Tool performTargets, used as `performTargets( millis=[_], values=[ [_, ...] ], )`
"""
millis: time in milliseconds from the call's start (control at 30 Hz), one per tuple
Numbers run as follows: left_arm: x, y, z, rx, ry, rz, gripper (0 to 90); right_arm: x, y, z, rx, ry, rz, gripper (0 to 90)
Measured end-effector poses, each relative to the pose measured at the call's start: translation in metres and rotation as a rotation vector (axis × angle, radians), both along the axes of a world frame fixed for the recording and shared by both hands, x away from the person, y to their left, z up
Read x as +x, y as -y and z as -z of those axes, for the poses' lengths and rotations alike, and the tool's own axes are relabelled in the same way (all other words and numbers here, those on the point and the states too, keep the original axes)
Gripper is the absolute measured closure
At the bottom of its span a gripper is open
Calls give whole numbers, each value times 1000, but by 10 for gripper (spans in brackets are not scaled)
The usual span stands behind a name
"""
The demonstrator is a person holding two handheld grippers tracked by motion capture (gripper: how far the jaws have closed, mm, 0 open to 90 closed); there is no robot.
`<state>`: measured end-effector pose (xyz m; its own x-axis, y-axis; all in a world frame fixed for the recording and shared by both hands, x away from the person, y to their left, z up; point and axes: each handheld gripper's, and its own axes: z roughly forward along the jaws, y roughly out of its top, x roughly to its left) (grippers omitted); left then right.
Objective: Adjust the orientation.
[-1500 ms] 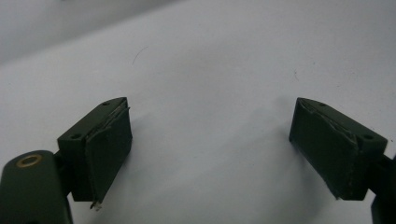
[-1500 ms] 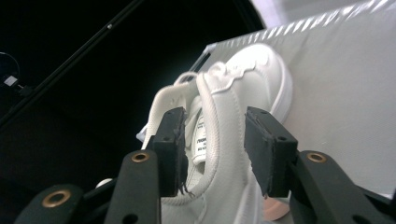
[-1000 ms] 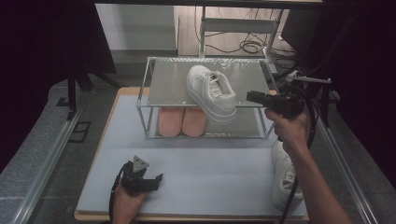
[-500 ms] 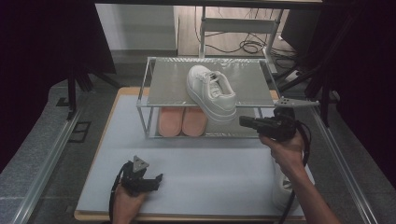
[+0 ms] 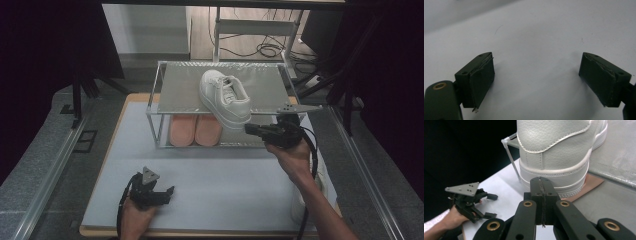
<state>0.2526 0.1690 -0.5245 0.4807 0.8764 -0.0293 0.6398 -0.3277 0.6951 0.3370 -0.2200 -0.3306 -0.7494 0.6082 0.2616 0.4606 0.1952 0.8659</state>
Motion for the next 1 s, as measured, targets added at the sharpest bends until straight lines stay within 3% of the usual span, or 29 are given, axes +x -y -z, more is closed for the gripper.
performTargets(
  millis=[1000],
  values=[
    [0,0,0,-2,1,-1,132,54,-76,9,-7,-30,-32,900]
  ],
)
